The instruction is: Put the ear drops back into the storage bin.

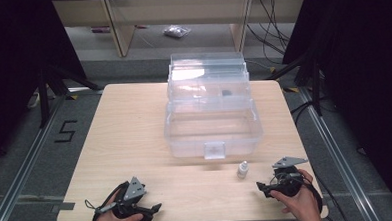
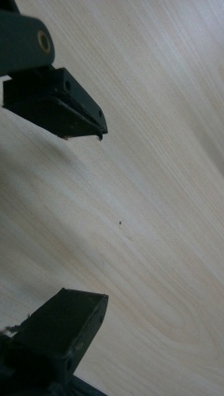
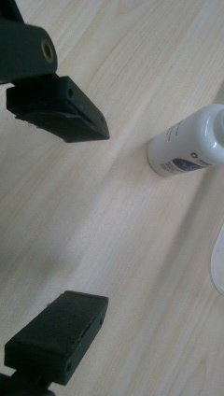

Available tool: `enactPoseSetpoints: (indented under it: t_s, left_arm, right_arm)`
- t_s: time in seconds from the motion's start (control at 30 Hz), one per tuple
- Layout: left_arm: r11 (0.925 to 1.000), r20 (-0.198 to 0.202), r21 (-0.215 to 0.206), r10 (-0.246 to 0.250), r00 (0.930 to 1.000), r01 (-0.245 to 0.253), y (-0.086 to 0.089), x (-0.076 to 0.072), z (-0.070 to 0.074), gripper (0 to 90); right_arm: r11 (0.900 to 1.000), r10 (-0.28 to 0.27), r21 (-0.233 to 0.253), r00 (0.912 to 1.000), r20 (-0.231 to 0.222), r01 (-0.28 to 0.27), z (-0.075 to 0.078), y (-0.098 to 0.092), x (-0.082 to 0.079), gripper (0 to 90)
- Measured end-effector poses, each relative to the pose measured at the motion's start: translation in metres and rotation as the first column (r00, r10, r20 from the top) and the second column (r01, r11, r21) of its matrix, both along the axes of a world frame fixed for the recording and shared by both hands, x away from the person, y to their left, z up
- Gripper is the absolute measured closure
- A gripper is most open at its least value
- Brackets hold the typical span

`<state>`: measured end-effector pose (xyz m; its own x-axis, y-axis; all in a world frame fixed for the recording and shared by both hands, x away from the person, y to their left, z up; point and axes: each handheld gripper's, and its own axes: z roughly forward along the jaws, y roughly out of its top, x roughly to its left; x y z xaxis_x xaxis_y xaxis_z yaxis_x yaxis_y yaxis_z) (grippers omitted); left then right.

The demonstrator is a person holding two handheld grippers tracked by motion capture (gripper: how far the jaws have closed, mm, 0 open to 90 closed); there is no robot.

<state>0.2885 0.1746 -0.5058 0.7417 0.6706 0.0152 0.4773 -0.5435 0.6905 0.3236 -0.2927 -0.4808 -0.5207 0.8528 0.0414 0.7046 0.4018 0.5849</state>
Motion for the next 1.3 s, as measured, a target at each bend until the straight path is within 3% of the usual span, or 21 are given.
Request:
enactPoseSetpoints:
  t_s: [0.03, 0.07, 0.13, 0.2, 0.47, 0.53, 0.77, 0.87, 0.9, 0.93, 1.03, 1.07, 1.1, 1.3]
  left_arm:
    - [0.9999, 0.000, -0.010, 0.004, 1.0000, -0.004, -0.001, 0.000, 0.000, 15.0]
    - [0.9999, -0.004, 0.002, -0.012, 0.9999, 0.012, 0.000, 0.000, 0.001, 15.0]
    - [1.0000, 0.003, -0.006, 0.002, 1.0000, -0.002, -0.001, -0.001, 0.000, 15.0]
    - [1.0000, -0.001, -0.005, 0.001, 1.0000, -0.001, -0.001, 0.000, 0.000, 15.0]
    - [1.0000, 0.000, -0.003, 0.002, 1.0000, -0.002, -0.001, 0.000, 0.000, 15.0]
    - [1.0000, 0.001, -0.003, 0.002, 1.0000, -0.002, 0.000, 0.000, 0.000, 15.0]
    - [1.0000, 0.001, -0.001, 0.004, 1.0000, -0.004, 0.000, 0.000, 0.000, 15.0]
    - [0.9999, -0.001, -0.010, 0.003, 1.0000, -0.003, -0.001, -0.001, 0.000, 15.0]
    - [0.9998, 0.001, 0.017, -0.009, 1.0000, 0.009, 0.001, 0.000, 0.001, 15.0]
    - [1.0000, -0.001, -0.002, 0.004, 1.0000, -0.004, 0.000, 0.000, 0.000, 15.0]
    - [1.0000, 0.000, -0.001, 0.003, 1.0000, -0.003, 0.000, 0.000, 0.000, 15.0]
    - [1.0000, 0.001, -0.001, 0.003, 1.0000, -0.003, 0.000, 0.000, 0.000, 15.0]
    - [1.0000, -0.001, 0.001, 0.003, 1.0000, -0.003, 0.000, 0.000, 0.000, 15.0]
    - [1.0000, -0.003, -0.001, 0.006, 1.0000, -0.006, 0.000, 0.000, -0.001, 15.0]
  right_arm:
    - [1.000, -0.021, 0.018, 0.9994, -0.026, 0.021, 0.001, 0.002, -0.002, 17.7]
    - [1.000, 0.005, 0.016, 0.9998, 0.019, -0.005, -0.002, 0.001, 0.001, 17.8]
    - [1.000, 0.011, 0.008, 0.9999, 0.013, -0.011, -0.002, 0.002, 0.001, 18.1]
    - [1.000, 0.010, -0.013, 0.9997, -0.022, -0.010, 0.001, 0.004, 0.000, 18.9]
    - [0.998, 0.052, -0.039, 0.9983, -0.028, -0.053, 0.008, 0.008, -0.001, 18.9]
    - [0.999, 0.029, -0.025, 0.9983, -0.051, -0.030, 0.010, 0.012, -0.003, 18.9]
    - [0.995, 0.073, -0.063, 0.9962, -0.047, -0.076, 0.013, 0.017, 0.000, 19.1]
    - [0.991, 0.104, -0.078, 0.9916, -0.077, -0.110, 0.016, 0.021, 0.001, 19.6]
    - [0.991, 0.104, -0.078, 0.9916, -0.077, -0.110, 0.016, 0.021, 0.001, 19.6]
    - [0.993, 0.090, -0.075, 0.9927, -0.080, -0.096, 0.017, 0.024, 0.000, 19.6]
    - [0.991, 0.093, -0.086, 0.9904, -0.102, -0.102, 0.018, 0.026, 0.002, 19.6]
    - [0.988, 0.113, -0.099, 0.9895, -0.091, -0.122, 0.018, 0.025, 0.003, 19.6]
    - [0.989, 0.093, -0.104, 0.9911, -0.094, -0.103, 0.019, 0.027, 0.003, 19.6]
    - [0.982, 0.136, -0.115, 0.9857, -0.100, -0.147, 0.023, 0.031, 0.005, 19.9]
